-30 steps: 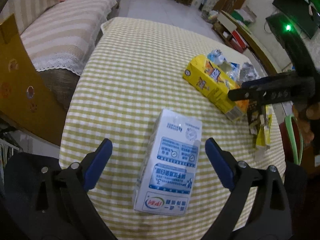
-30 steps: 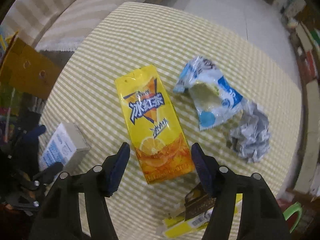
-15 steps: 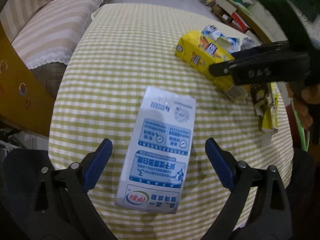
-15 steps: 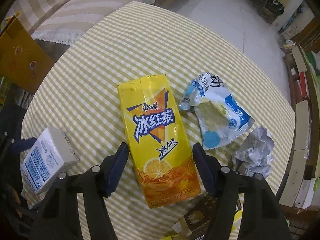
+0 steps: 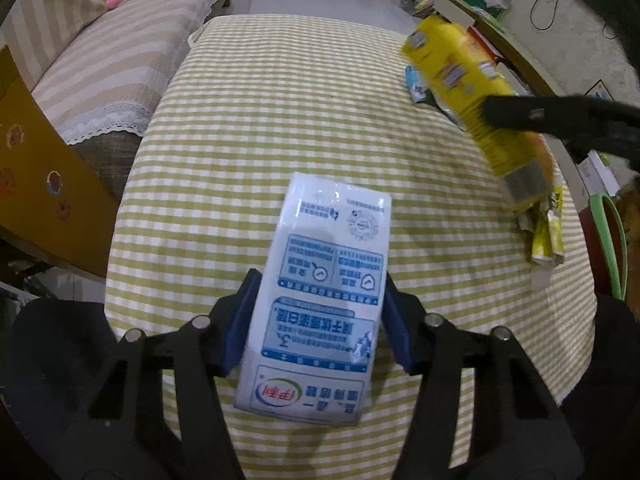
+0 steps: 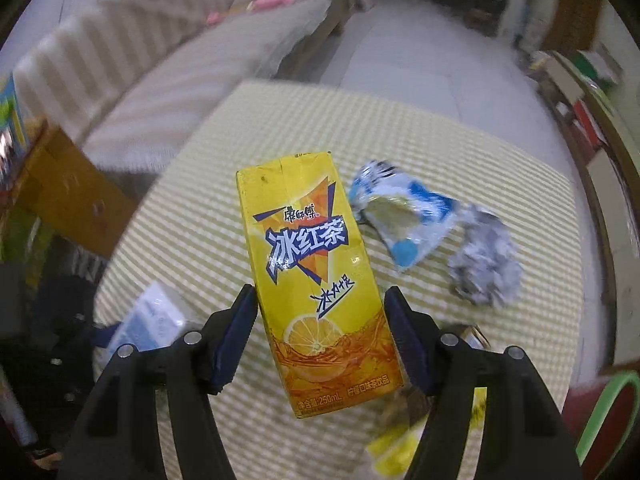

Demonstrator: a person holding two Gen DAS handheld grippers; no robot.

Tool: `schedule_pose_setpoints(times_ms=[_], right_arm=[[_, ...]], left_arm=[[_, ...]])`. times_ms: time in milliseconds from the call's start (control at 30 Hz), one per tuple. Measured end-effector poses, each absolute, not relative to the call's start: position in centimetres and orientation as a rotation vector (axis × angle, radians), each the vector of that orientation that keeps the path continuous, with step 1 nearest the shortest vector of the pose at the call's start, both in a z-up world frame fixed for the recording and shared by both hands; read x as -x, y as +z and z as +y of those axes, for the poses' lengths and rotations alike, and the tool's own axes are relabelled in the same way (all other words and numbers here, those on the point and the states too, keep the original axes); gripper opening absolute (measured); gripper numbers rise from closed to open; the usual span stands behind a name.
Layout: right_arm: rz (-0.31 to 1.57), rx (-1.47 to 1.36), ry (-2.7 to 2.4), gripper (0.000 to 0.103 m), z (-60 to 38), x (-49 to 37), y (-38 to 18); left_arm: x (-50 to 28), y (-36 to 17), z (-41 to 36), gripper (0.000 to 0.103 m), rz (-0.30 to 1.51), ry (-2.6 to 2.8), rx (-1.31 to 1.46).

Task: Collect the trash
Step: 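Carry the milk carton and iced-tea carton toward the red bin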

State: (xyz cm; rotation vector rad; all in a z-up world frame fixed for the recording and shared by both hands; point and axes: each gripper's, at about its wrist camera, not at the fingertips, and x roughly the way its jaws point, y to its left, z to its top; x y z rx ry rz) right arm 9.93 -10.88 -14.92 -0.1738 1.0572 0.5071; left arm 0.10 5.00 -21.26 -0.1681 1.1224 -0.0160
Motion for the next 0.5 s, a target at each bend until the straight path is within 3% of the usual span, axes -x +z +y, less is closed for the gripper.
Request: schedule_pose_setpoints(times_ms=[500], right_arm=[[0.861,-0.123,0.305,0.064,-20.9,-1.3,-9.1]], left_arm=[[-0.5,-15.4,1.1,0.055,1.001,-0.132,0.128]])
